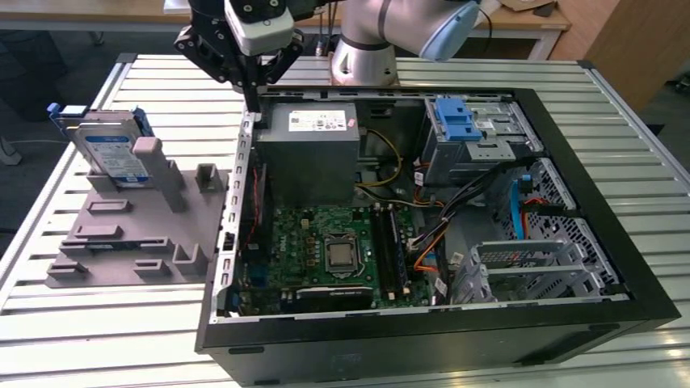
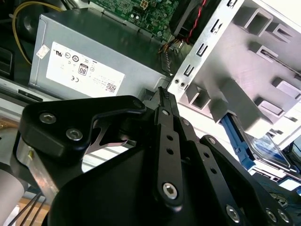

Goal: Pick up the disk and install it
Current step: 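Reach for the disk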

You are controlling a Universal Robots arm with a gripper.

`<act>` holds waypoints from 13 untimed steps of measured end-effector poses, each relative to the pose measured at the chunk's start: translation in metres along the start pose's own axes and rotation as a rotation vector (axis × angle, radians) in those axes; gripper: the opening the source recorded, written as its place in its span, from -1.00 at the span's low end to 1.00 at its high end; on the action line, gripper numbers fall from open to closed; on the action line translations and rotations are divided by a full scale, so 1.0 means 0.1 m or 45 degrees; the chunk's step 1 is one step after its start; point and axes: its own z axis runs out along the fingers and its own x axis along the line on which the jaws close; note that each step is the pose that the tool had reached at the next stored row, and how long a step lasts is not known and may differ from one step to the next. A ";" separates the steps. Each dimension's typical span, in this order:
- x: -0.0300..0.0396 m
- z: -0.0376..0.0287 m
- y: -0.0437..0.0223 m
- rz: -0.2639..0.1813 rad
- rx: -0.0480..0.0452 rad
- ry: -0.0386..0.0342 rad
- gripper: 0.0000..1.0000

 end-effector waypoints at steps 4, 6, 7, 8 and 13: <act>0.016 0.005 -0.002 0.000 0.000 0.0000 -0.79; 0.024 0.008 -0.002 0.000 0.000 0.0000 -0.79; 0.028 0.009 -0.002 0.000 0.000 0.0000 -0.79; 0.031 0.010 -0.003 0.000 0.000 0.0001 -0.79; 0.049 0.017 -0.004 0.000 0.000 0.0001 -0.79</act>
